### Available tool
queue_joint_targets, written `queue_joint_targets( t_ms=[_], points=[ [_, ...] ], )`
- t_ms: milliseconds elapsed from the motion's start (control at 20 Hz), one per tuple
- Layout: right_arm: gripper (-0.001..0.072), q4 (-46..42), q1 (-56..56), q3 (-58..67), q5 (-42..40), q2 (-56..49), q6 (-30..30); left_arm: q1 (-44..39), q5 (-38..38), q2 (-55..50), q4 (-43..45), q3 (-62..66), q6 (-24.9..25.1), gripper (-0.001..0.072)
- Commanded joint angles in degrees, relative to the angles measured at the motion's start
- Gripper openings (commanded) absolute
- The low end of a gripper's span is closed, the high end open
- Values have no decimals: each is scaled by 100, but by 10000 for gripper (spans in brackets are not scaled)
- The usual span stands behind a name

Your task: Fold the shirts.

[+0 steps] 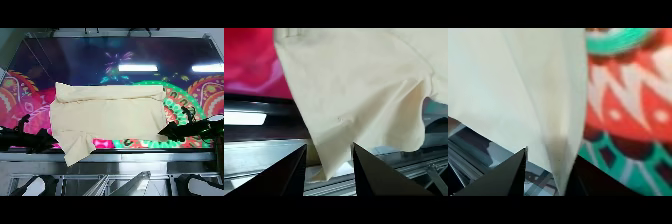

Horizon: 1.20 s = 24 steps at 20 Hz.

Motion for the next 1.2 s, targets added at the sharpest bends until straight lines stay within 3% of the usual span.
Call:
queue_joint_targets(
  t_ms=[0,300,550,650,700,750,800,900,1150],
  points=[
    [357,-203,46,-11,-699,7,-11,-470,525,-170,39,-352,33,288],
    [357,-203,46,-11,-662,9,-9,-1152,1040,-1453,20,-284,35,288],
    [357,-201,46,-11,-654,9,-9,-1523,868,-1884,-120,667,234,285],
    [354,-203,42,-9,-555,9,-9,-1644,844,-1878,-116,922,269,17],
    [337,-203,42,-9,-470,9,-7,-1661,774,-1880,-114,1023,273,17],
    [176,-203,42,-9,-358,9,-9,-1659,629,-1880,-83,1119,273,17],
    [67,-205,39,-9,-271,24,-9,-1624,492,-1878,-13,1204,273,17],
    [15,-203,39,2,-94,83,13,-1438,190,-1878,85,1327,273,17],
    [15,-391,-129,31,225,205,409,-592,-407,-1864,114,1005,507,17]
  ],
)
